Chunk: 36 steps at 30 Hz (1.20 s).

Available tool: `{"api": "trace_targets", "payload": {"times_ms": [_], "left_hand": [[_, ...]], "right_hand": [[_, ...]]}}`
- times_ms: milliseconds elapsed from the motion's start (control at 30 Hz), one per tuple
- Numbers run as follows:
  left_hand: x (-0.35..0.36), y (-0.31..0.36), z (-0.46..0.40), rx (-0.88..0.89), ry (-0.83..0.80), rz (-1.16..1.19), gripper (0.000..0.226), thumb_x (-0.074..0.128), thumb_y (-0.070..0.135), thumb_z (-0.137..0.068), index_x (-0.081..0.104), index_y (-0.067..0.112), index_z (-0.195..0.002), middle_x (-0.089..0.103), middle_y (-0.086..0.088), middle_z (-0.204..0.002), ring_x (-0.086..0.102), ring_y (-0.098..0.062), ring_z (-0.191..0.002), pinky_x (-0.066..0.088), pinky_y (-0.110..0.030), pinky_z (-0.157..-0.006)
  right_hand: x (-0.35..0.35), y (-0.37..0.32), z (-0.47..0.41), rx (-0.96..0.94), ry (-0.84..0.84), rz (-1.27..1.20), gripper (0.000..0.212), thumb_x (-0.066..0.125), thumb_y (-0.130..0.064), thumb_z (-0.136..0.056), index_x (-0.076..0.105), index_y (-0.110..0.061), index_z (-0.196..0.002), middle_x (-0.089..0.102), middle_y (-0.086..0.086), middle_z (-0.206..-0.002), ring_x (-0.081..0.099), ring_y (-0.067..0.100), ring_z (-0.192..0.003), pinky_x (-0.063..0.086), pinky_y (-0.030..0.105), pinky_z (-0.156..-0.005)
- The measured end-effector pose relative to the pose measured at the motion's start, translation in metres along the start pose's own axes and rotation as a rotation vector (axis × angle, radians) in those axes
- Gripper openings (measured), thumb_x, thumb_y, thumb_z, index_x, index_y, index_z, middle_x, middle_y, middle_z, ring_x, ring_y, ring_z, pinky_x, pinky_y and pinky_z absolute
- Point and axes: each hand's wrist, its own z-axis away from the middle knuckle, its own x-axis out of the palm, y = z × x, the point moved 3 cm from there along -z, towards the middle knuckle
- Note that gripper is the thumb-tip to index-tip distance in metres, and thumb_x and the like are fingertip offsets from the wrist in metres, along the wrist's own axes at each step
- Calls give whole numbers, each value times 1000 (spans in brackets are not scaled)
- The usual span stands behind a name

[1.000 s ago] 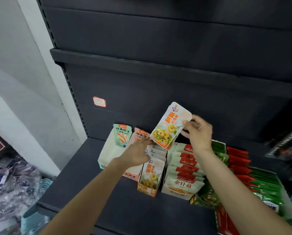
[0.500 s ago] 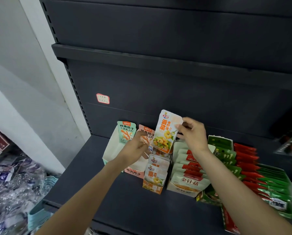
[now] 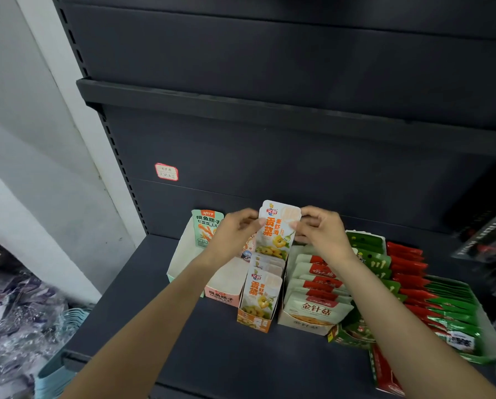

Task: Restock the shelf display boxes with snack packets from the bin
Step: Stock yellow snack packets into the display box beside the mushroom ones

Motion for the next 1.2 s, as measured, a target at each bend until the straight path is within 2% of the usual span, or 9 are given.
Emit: {"api": "trace_targets", "payload": {"times_ms": [133,200,300,400,500,633,833,1033,1200], "left_hand": [[3,-14,5,-141,-133,-13,43,70,27,-82,50,21,-120,61,11,-110,59,-7,-103,50,-26,-89],[6,-23,10,-158,-194,9,37,68,23,-84,52,20,-118,61,10,-110,60,-8,-104,50,-21,-86],[5,-26,15,-115,-120,37,12,60,30,-90,61,22,-99,67,5,-103,63,-11,-100,50,-24,-87],[1,-30,15,-103,-96,6,20,57,40,-90,63,21,-89,68,3,-95,65,-13,-93,51,-34,-91],[3,-25,15,-95,-144,-76,34,55,55,-85,59,27,-104,67,4,-102,65,-11,-94,54,-37,-87],[3,-6,7,74,-28,-173,13,56,28,-93,61,21,-102,67,3,-91,65,-9,-86,53,-28,-78],[9,-10,-1,58,-76,-398,19,55,17,-93,65,12,-108,68,-6,-106,61,-17,-99,45,-22,-79],[19,-17,-4,93,-106,-497,26,50,14,-95,63,22,-116,66,-5,-113,62,-19,-96,52,-35,-85],[22,-15,6,208,-164,-706,36,40,34,-99,55,23,-130,55,-2,-127,50,-18,-117,44,-34,-94]], "right_hand": [[-1,0,1,5,3,18,19,62,-1,-87,65,-20,-85,71,3,-87,70,15,-84,59,29,-71],[-1,1,0,-7,6,60,21,63,-1,-87,64,-22,-84,71,1,-85,70,17,-85,59,31,-72],[-1,0,-2,-75,16,222,26,66,-2,-84,63,-27,-87,70,-3,-82,69,13,-83,57,31,-73],[0,1,-2,-126,17,316,24,68,-3,-82,66,-25,-89,68,-8,-83,66,7,-81,53,24,-76],[3,2,0,-136,-14,417,17,70,-6,-81,70,-22,-89,70,-9,-84,64,1,-81,50,18,-77],[6,1,3,-174,-50,570,16,67,-8,-84,72,-19,-95,70,-7,-89,62,3,-85,46,10,-76],[-16,7,13,-181,-16,743,30,64,-21,-89,63,-22,-118,62,-1,-120,52,14,-116,40,26,-97],[-17,21,19,-136,-42,782,29,59,-23,-92,61,-25,-120,61,-2,-118,54,14,-111,45,32,-95],[-13,21,22,-174,-42,832,27,58,-29,-92,65,-24,-117,62,-3,-118,54,16,-109,45,34,-94]]}}
